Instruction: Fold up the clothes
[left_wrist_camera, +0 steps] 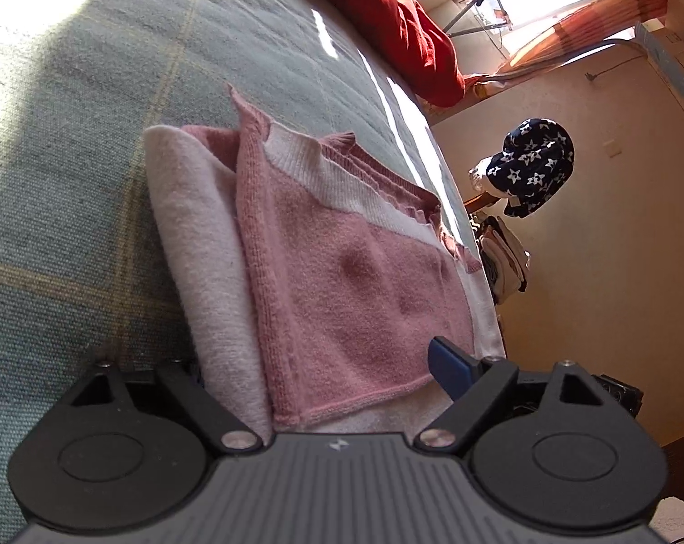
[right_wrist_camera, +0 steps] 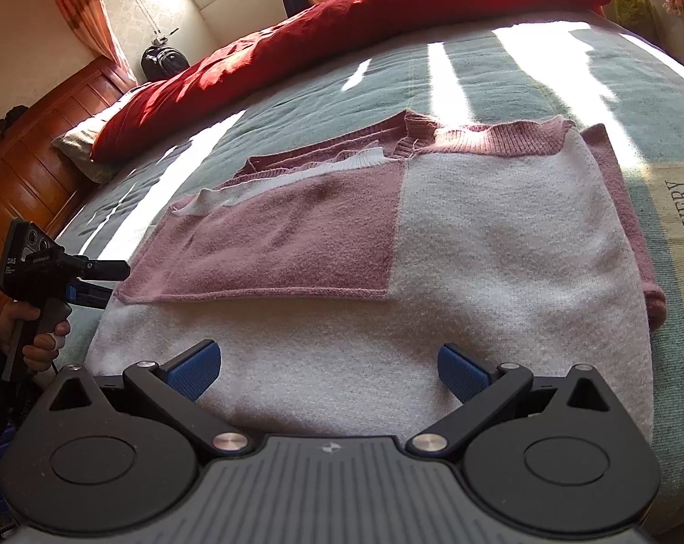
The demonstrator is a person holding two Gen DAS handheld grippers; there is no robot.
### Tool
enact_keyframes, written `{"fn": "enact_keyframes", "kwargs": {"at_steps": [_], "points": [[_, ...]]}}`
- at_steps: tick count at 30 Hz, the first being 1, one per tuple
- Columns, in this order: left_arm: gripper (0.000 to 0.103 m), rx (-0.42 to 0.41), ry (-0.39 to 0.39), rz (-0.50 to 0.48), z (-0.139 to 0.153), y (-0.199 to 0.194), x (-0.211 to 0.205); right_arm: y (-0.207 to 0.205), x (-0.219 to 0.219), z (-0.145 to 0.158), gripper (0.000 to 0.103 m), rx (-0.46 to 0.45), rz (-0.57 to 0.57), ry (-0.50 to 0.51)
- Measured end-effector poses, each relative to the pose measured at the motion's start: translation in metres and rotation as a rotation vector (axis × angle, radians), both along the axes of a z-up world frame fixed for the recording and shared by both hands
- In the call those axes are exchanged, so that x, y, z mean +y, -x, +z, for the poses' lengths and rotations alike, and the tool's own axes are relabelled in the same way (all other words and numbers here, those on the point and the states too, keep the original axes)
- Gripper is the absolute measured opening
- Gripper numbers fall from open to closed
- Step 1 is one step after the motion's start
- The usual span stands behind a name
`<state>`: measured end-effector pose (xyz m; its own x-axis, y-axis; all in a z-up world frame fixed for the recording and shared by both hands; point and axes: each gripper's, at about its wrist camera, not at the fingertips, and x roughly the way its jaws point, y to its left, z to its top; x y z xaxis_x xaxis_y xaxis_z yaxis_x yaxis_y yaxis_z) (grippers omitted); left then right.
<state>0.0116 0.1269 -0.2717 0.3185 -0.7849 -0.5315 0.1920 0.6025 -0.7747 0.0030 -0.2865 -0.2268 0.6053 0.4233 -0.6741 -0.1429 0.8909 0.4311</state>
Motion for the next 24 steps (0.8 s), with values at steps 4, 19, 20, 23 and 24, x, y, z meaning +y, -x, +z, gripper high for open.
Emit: {"fn": "enact_keyframes", "kwargs": {"at_steps": [4, 19, 20, 23, 24], "points": [[0.071, -0.012, -0.052, -0.012, 0.002, -0.004, -0.007, 0.001, 0.001, 0.001, 0.103, 0.000, -0.002, -0.004], [0.022, -0.007, -0.201, 0.058, 0.012, 0.010, -0.008, 0.004, 0.000, 0.004, 0.103, -0.027, -0.004, -0.006], [0.022, -0.013, -0.199, 0.060, 0.015, 0.011, -0.008, 0.005, 0.000, 0.005, 0.103, -0.034, -0.002, -0.009], [0.021, -0.034, -0.193, 0.066, 0.022, 0.015, -0.008, 0.004, 0.001, 0.010, 0.103, -0.052, 0.009, -0.017], [0.020, -0.041, -0.207, 0.066, 0.026, 0.016, -0.010, 0.004, 0.001, 0.011, 0.103, -0.059, 0.011, -0.017]]}}
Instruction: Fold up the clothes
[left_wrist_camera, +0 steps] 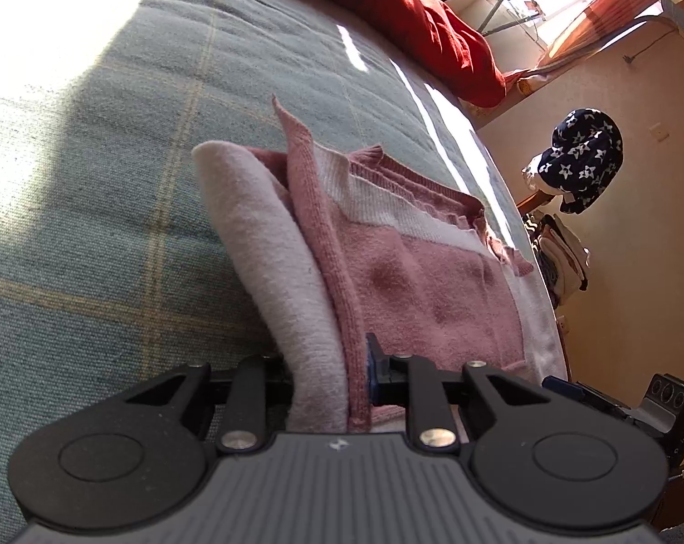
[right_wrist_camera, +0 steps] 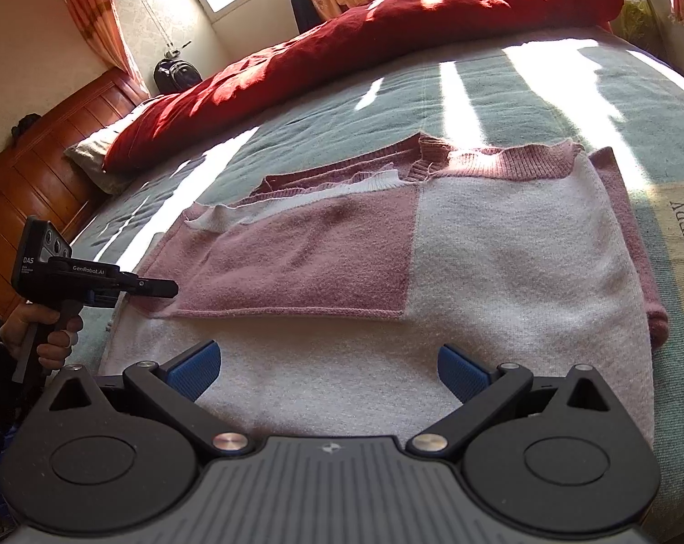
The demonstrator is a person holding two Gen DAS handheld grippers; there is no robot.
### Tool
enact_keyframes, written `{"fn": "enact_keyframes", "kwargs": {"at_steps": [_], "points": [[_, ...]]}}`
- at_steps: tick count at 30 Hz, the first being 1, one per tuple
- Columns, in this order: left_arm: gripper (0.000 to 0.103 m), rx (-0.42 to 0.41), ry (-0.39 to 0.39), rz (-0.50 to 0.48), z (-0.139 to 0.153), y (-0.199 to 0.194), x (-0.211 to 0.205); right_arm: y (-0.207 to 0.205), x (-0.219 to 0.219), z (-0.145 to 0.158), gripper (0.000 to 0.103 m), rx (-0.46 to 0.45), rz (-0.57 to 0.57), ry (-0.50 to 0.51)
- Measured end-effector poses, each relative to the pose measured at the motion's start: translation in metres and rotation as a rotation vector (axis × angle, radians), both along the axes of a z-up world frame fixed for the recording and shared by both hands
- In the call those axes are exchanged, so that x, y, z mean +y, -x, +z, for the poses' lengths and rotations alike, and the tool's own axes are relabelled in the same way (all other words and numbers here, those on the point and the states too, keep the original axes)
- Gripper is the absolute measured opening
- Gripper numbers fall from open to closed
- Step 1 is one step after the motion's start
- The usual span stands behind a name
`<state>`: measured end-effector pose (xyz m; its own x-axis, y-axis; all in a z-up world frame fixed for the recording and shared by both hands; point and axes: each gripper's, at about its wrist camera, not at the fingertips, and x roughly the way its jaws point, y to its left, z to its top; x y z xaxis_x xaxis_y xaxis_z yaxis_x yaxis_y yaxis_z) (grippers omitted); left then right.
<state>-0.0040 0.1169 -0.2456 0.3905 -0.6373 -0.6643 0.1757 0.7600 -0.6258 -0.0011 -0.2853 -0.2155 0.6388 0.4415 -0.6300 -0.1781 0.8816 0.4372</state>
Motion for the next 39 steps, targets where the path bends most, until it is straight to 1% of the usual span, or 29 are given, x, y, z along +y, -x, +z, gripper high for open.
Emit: {"fn": "enact_keyframes", "kwargs": {"at_steps": [3, 9, 14, 16, 20, 24, 27, 30, 34, 37, 39], "points": [[0.020, -0.024, -0.030, -0.006, 0.012, 0.002, -0.007, 0.001, 0.001, 0.002, 0.103, -0.014, 0.004, -0.007], [0.019, -0.043, -0.095, -0.012, 0.036, 0.003, -0.023, 0.004, -0.003, 0.003, 0.103, -0.024, 0.004, -0.039], [0.019, -0.076, -0.112, -0.035, 0.061, 0.007, -0.038, 0.009, -0.010, 0.004, 0.103, -0.038, -0.006, -0.069], [0.019, -0.085, -0.106, -0.040, 0.070, 0.008, -0.044, 0.011, -0.014, 0.005, 0.103, -0.042, -0.013, -0.081], [0.019, -0.096, -0.071, -0.031, 0.083, 0.009, -0.054, 0.015, -0.021, 0.005, 0.103, -0.046, -0.023, -0.104], [0.019, -0.111, -0.011, -0.031, 0.092, 0.010, -0.064, 0.018, -0.029, 0.005, 0.103, -0.052, -0.030, -0.126], [0.019, -0.119, 0.005, -0.034, 0.099, 0.011, -0.073, 0.016, -0.032, 0.005, 0.103, -0.067, -0.018, -0.155], [0.019, -0.130, -0.003, -0.045, 0.104, 0.010, -0.082, 0.002, -0.028, 0.009, 0.103, -0.093, 0.032, -0.210], [0.019, -0.129, -0.009, -0.039, 0.107, 0.009, -0.086, -0.034, -0.012, 0.019, 0.103, -0.126, 0.107, -0.262], [0.019, -0.131, -0.010, -0.034, 0.107, 0.010, -0.086, -0.072, 0.005, 0.017, 0.103, -0.088, 0.151, -0.260], [0.019, -0.131, -0.006, -0.034, 0.106, 0.010, -0.083, -0.096, 0.018, 0.008, 0.103, -0.028, 0.170, -0.242]]}}
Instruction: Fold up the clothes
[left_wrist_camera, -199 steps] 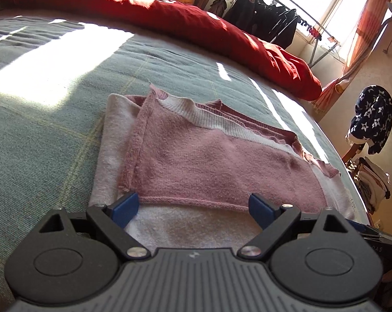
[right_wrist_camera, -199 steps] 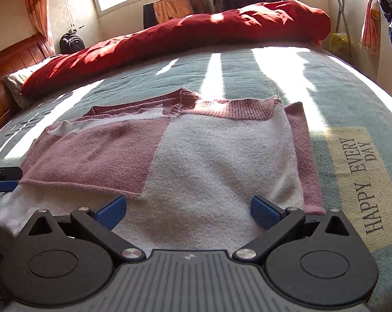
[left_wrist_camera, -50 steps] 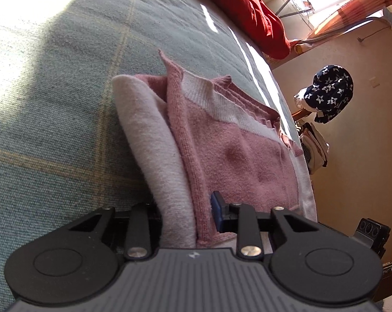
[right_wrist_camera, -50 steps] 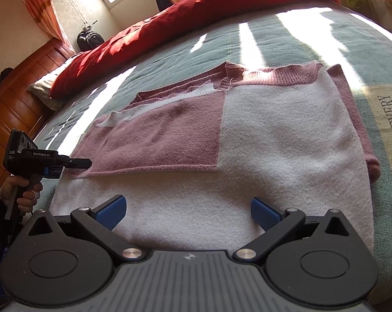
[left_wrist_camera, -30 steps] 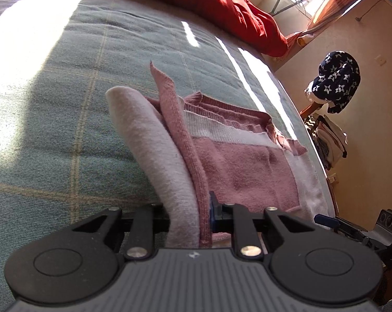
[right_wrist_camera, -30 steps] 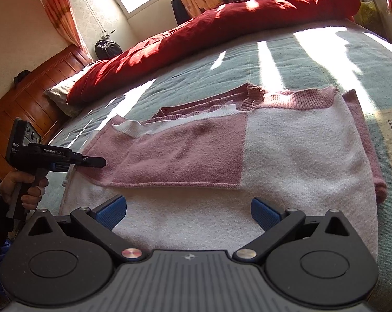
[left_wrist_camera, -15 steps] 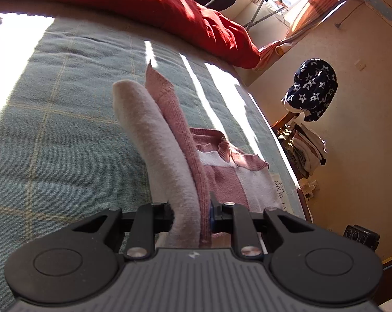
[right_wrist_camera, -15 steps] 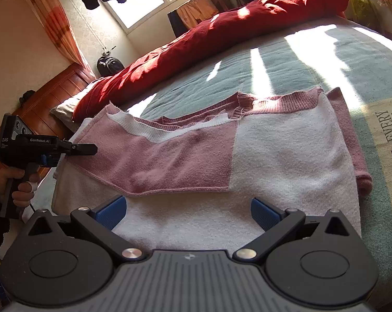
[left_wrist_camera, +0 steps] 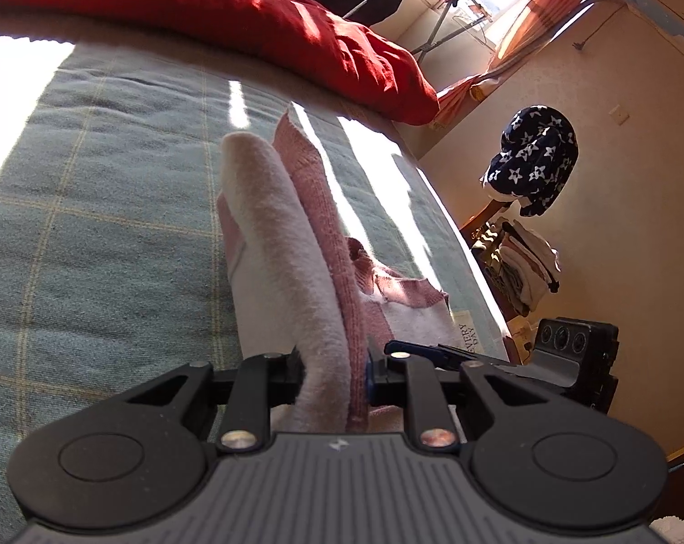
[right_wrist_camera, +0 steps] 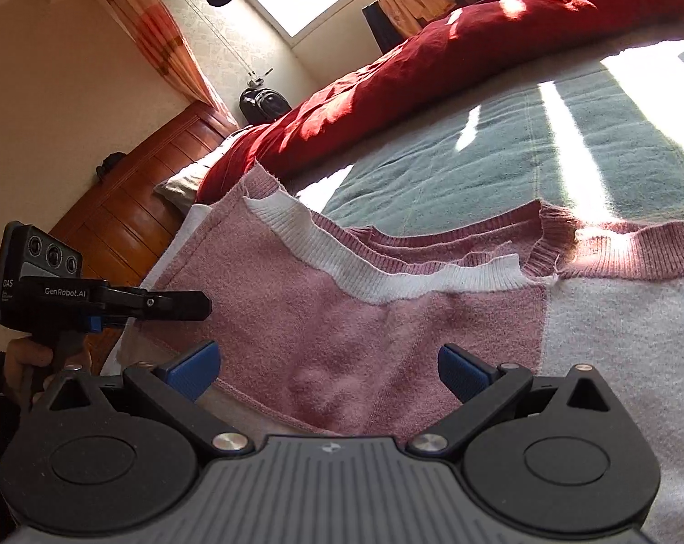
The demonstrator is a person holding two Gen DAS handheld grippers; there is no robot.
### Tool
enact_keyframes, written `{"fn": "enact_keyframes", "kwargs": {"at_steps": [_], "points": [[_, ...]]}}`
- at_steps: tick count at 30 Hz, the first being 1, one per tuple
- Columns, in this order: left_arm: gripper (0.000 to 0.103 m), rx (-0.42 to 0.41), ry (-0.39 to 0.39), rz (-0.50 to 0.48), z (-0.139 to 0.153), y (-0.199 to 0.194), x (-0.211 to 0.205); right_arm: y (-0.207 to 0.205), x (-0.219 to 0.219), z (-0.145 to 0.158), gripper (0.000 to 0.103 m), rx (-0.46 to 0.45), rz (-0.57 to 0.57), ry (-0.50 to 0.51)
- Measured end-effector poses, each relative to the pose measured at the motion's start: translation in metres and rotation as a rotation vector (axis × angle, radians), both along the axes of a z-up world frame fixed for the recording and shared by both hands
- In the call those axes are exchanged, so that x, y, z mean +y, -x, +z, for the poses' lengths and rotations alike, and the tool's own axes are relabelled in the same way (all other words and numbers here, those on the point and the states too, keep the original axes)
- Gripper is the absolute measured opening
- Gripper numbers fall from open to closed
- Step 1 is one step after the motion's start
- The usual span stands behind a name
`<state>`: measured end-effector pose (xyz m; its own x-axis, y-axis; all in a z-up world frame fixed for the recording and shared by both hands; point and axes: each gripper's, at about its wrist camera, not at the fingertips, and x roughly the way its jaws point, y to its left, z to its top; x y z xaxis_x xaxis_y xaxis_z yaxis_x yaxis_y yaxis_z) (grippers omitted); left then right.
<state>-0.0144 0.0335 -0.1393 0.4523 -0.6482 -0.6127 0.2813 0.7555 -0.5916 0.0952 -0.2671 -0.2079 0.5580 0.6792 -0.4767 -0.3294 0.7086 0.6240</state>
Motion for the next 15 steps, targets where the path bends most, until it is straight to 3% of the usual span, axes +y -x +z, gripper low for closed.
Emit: {"fn": "enact_keyframes", "kwargs": {"at_steps": [4, 9, 12, 15], "points": [[0.019, 0.001, 0.017, 0.003, -0.003, -0.001, 0.004, -0.036, 0.020, -0.022, 0.103, 0.076, -0.008, 0.046], [0.019, 0.006, 0.039, 0.011, -0.007, -0.004, 0.007, -0.066, 0.023, -0.026, 0.103, 0.062, -0.057, 0.047], [0.019, 0.003, 0.047, 0.008, -0.008, -0.004, 0.008, -0.064, 0.018, -0.015, 0.103, 0.076, -0.073, 0.034], [0.019, 0.002, 0.051, 0.008, -0.009, -0.004, 0.007, -0.043, 0.016, -0.009, 0.103, 0.093, -0.012, 0.000]]}}
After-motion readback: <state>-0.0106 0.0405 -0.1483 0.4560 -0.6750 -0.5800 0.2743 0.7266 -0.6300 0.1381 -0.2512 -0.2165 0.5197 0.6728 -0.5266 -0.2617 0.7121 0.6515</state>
